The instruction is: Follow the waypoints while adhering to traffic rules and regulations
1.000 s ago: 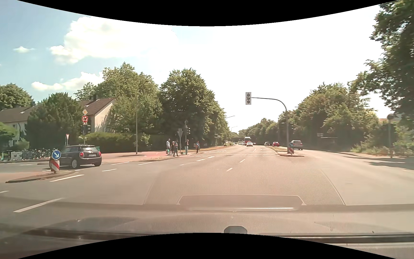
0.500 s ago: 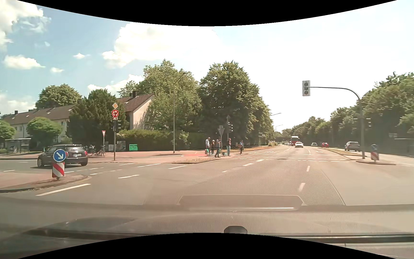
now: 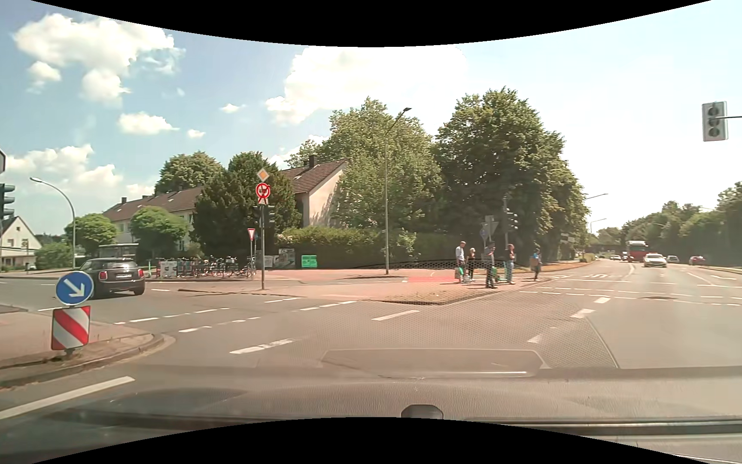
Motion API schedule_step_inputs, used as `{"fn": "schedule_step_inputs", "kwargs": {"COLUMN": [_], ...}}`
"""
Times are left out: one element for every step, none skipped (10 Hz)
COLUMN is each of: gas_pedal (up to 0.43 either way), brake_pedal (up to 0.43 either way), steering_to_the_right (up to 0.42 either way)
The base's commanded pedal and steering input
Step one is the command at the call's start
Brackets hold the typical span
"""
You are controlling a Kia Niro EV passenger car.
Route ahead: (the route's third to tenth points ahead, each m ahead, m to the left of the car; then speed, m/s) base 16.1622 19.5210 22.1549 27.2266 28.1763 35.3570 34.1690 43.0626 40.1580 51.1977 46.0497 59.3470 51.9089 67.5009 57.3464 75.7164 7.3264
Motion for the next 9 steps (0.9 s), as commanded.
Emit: {"fn": "schedule_step_inputs", "kwargs": {"gas_pedal": [0.138,0.138,0.138,0.138,0.138,0.138,0.138,0.138,0.138], "brake_pedal": [0.018,0.012,0.012,0.012,0.012,0.012,0.012,0.012,0.012], "steering_to_the_right": [-0.266,-0.275,-0.279,-0.277,-0.278,-0.279,-0.279,-0.278,-0.278]}}
